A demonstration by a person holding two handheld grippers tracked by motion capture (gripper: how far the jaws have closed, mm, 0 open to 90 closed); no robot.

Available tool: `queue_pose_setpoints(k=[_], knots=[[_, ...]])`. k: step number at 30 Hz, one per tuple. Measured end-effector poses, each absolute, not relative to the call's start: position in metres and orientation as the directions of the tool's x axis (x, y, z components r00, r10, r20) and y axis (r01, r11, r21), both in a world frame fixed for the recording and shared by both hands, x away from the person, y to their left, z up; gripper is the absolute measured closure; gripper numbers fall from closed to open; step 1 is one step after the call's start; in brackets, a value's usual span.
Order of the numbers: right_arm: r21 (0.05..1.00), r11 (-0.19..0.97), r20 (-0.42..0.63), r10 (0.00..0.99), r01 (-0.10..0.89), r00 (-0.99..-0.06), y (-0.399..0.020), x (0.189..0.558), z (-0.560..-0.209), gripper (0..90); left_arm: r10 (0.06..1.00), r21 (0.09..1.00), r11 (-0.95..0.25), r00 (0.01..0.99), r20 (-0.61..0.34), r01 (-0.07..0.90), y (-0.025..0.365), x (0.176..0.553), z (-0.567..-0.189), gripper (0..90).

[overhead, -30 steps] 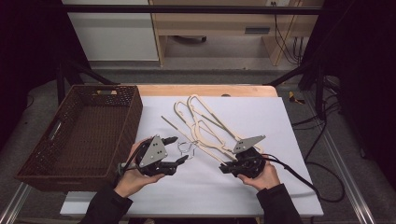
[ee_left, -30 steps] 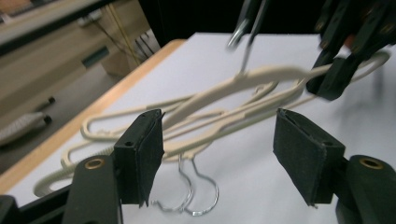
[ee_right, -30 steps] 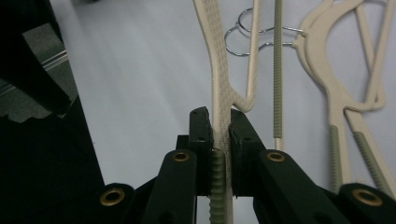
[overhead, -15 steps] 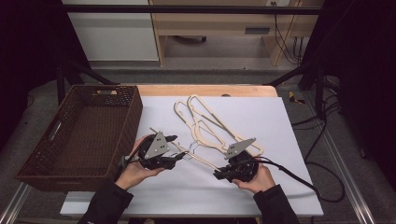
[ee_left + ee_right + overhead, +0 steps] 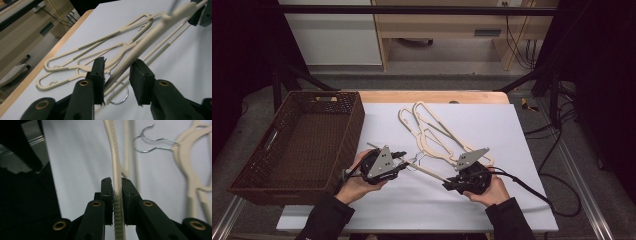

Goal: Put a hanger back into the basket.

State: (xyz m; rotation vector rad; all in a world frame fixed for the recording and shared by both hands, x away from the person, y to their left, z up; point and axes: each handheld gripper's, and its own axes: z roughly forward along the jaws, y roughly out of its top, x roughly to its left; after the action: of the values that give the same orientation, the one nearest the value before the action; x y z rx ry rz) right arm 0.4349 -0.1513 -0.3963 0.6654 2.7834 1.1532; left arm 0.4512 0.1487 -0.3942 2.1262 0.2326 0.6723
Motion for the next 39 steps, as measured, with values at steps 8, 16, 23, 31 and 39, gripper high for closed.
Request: queue_pose_setpoints(k=[8, 16, 23, 31, 39], knots=[[0.754, 0.568, 0.018, 0.484, 0.329, -0.875, -0.164, 0.433, -0.383, 72.3, 0.383, 0.801, -0.598, 0.862, 0.331, -0.042, 0.149, 0.446, -0.389, 76.5], [0.800, 0.529, -0.069, 0.550, 0.284, -0.832, -0.173, 0.434, -0.381, 56.6, 0.353, 0.788, -0.615, 0.900, 0.257, 0.016, 0.140, 0.437, -0.388, 81.6], [0.825, 0.504, -0.106, 0.579, 0.254, -0.808, -0.175, 0.434, -0.380, 45.5, 0.331, 0.792, -0.607, 0.927, 0.178, 0.064, 0.133, 0.426, -0.385, 86.0], [0.885, 0.418, -0.105, 0.609, 0.206, -0.786, -0.181, 0.430, -0.372, 32.9, 0.389, 0.811, -0.568, 0.914, 0.111, 0.143, 0.132, 0.421, -0.378, 86.9], [0.916, 0.351, -0.090, 0.655, 0.195, -0.751, -0.194, 0.426, -0.363, 25.2, 0.511, 0.872, -0.447, 0.857, 0.065, 0.200, 0.147, 0.415, -0.343, 86.8]])
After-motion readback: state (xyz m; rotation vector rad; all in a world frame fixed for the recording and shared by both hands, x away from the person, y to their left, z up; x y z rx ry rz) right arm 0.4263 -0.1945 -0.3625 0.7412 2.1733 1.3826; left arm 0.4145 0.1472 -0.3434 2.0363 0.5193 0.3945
